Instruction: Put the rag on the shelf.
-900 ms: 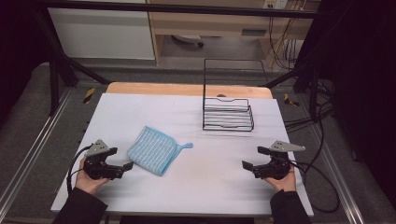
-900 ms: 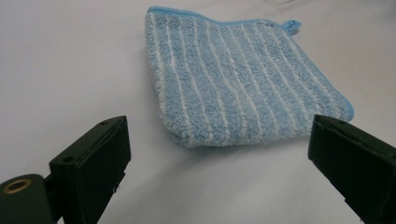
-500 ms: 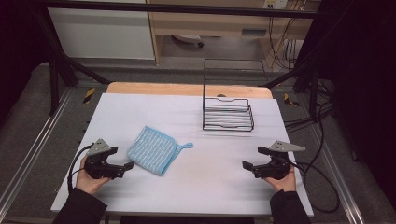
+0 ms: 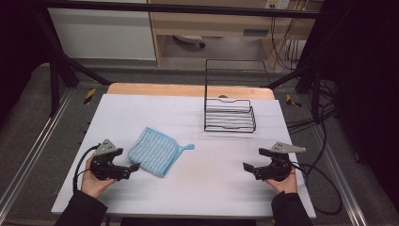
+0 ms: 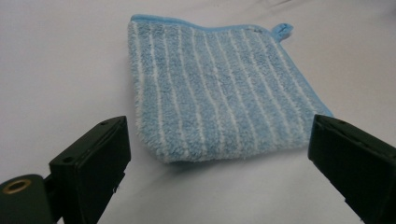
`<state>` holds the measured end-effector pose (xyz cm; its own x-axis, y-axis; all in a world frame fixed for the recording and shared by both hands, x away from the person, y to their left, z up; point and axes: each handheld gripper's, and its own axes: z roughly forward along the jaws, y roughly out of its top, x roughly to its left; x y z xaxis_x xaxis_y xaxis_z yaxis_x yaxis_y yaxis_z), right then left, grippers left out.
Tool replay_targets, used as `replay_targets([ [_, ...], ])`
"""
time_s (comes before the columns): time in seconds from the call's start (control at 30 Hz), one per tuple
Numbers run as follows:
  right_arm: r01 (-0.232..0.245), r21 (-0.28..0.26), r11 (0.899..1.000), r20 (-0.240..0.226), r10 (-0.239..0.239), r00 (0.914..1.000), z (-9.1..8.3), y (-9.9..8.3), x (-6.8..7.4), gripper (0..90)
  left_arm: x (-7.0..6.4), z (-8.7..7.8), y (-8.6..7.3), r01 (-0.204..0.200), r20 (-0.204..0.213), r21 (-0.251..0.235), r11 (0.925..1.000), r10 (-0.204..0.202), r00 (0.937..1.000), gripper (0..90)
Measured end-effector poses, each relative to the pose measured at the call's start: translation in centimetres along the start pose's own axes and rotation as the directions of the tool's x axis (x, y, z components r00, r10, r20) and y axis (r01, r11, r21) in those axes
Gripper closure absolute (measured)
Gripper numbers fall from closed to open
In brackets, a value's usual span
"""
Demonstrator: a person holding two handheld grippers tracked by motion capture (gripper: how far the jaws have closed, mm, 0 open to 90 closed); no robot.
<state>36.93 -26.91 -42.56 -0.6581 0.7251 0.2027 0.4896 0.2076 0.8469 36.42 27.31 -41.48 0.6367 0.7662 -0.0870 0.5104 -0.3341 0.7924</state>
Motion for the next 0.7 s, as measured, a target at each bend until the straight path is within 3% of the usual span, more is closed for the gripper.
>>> replay_targets([
  [0.2, 0.002, 0.010, 1.000, 0.007, -0.002, 1.0000, 0.1, 0.0, 0.0, 1.1, -1.1, 0.3, 1.2, 0.002, 0.009, 0.001, 1.0000, -0.002, 1.0000, 8.0],
  [0.33, 0.002, 0.009, 1.000, 0.006, -0.002, 1.0000, 0.1, 0.0, 0.0, 1.1, -2.2, 0.8, 2.0, -0.024, 0.014, 0.024, 0.9994, 0.023, 0.9996, 9.3],
  [0.6, 0.004, 0.017, 1.000, 0.007, -0.004, 1.0000, 0.1, 0.0, 0.0, 1.1, -5.0, 3.0, 3.3, -0.065, 0.039, 0.070, 0.9954, 0.063, 0.9973, 15.0],
  [0.7, 0.003, 0.018, 1.000, 0.007, -0.003, 1.0000, 0.1, 0.0, 0.0, 1.2, -5.9, 4.0, 3.6, -0.080, 0.036, 0.092, 0.9925, 0.077, 0.9964, 21.5],
])
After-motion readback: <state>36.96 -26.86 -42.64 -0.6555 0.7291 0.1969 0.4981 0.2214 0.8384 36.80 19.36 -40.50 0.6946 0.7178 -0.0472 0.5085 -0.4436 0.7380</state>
